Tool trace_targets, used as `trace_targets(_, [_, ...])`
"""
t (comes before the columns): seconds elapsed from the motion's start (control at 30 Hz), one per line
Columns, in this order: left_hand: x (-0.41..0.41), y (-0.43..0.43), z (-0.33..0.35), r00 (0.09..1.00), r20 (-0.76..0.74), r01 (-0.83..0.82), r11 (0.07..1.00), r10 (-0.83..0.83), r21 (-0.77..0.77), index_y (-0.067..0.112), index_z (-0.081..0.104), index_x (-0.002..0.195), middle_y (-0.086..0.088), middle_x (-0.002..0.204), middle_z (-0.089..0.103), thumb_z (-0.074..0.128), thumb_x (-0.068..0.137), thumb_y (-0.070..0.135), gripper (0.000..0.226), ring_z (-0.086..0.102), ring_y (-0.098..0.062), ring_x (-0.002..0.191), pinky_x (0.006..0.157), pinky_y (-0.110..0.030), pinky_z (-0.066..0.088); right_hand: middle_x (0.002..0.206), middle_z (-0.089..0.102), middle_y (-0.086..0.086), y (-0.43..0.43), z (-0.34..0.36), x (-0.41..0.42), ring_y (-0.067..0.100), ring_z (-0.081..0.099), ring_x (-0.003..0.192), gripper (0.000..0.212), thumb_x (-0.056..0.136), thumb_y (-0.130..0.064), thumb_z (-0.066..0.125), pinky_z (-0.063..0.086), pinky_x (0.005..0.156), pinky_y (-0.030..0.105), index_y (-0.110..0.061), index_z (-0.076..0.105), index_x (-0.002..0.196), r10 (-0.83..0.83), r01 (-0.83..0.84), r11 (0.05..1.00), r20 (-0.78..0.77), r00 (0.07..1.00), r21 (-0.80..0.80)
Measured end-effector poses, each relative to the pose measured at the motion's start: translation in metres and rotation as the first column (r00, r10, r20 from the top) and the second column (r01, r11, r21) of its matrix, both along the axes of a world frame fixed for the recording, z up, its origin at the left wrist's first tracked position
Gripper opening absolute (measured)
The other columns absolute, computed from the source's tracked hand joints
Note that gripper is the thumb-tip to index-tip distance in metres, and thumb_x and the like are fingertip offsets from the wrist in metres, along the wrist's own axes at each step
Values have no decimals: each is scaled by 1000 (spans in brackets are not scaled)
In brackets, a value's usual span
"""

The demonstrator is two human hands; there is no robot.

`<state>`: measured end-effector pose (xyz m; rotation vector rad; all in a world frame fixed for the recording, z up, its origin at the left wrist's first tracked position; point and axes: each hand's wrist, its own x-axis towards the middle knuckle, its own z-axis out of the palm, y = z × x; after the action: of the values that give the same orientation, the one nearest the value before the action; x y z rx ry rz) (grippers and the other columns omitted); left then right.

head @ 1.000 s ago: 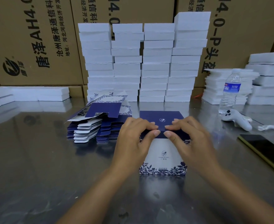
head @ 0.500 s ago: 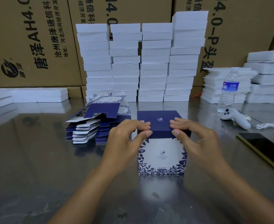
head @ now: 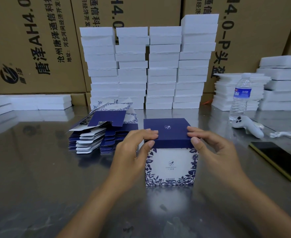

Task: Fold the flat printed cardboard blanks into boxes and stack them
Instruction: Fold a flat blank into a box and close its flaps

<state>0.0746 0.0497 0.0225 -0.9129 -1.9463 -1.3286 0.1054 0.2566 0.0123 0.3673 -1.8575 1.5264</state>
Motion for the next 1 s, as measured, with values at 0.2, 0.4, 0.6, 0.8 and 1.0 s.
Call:
trace_targets(0.2, [-3,0,2,1000,7,13,1000,-13,5,12,70,98,15,105,65,56,89,4,19,56,3,111,92,-10,41,109,69,-17,2,-6,-8,5,61,110,16,80,-50,63,45,85,11,-38,71,87,-21,22,1000,-38,999,15])
trace_targets(0.4, [-1,-1,5,997,65,28,999,-29,15,21,69,95,13,104,67,58,89,-3,27,57,4,110,91,-8,39,115,67,-15,9,-4,-6,5,58,115,22,82,-49,59,44,90,20,-36,72,94,62,-63,998,42,997,24])
trace_targets(0.6, [5,2,9,970,228,62,990,-90,127,21,69,83,15,99,71,62,87,0,22,58,7,108,94,-12,41,112,67,-20,7,6,3,-1,58,112,16,84,-31,59,43,84,8,-37,74,87,158,-156,987,67,985,-36])
trace_targets(0.8, [9,11,10,935,320,72,965,-153,252,19,68,79,18,92,73,62,87,-1,22,58,7,108,94,-11,43,116,60,-25,-6,14,16,1,52,114,21,83,-23,69,40,95,26,-35,62,98,-262,237,895,14,965,378])
trace_targets(1.0, [2,32,6,957,269,47,975,-106,217,26,67,83,7,98,71,63,85,-1,28,58,8,102,89,-15,43,147,28,-4,-46,14,11,16,4,143,80,71,-70,52,18,111,52,-25,38,136,-585,395,425,-87,807,814])
